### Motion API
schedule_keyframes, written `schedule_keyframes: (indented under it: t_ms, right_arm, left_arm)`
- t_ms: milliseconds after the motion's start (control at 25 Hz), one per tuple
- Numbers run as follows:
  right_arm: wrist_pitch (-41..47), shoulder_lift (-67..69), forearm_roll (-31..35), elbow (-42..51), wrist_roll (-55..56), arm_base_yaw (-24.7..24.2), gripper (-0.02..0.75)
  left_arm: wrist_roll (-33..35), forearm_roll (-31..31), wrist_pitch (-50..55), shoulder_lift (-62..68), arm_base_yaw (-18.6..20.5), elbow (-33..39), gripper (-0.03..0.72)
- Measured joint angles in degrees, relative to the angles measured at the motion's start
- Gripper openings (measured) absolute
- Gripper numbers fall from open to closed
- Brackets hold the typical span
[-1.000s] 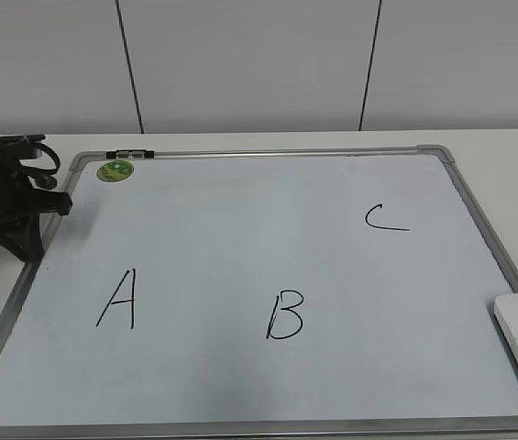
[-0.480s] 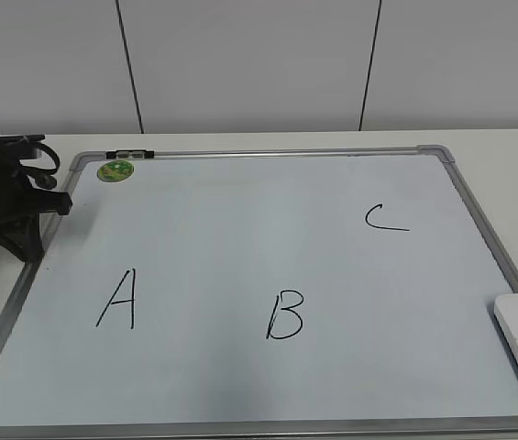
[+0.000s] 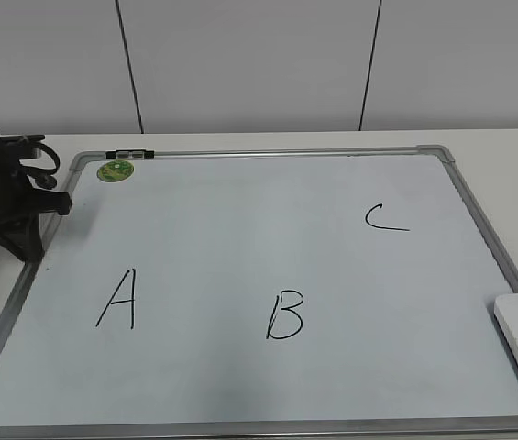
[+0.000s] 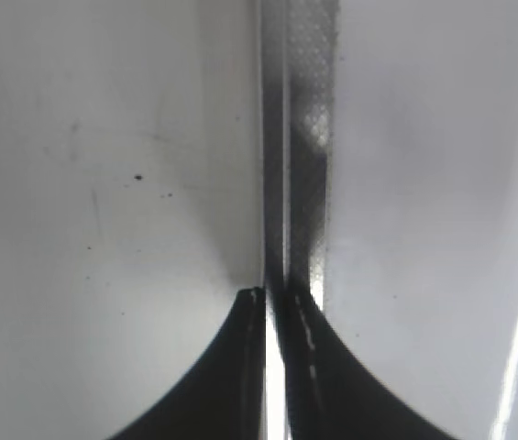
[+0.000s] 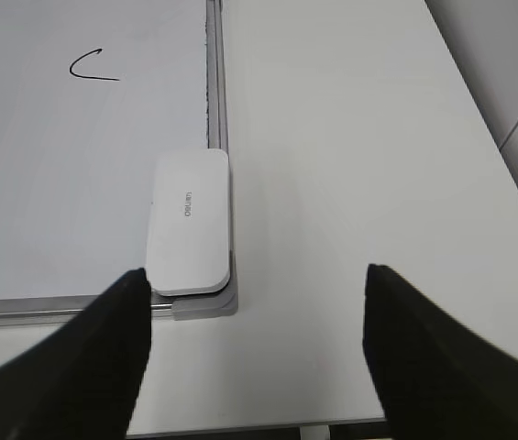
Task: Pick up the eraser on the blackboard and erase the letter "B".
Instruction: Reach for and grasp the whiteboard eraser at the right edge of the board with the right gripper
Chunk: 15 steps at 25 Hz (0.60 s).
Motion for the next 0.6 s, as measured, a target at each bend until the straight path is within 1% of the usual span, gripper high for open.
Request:
schedule_keyframes:
  t_ms: [160, 320, 600]
  right_arm:
    - [-0.6, 7.0, 2.5, -1.0, 0.1, 0.0, 0.535]
    - [-2.4, 16.8, 8.0, -3.1, 0.2, 0.0, 0.535]
    - [-5.7, 33.1, 9.0, -7.1, 0.4, 0.0, 0.535]
  left_arm:
    - [0.0, 0.0, 0.0, 0.0, 0.0, 0.0, 0.024]
    - [0.0, 0.0, 0.0, 0.0, 0.0, 0.0, 0.024]
    - [0.0, 0.0, 0.0, 0.0, 0.0, 0.0, 0.026]
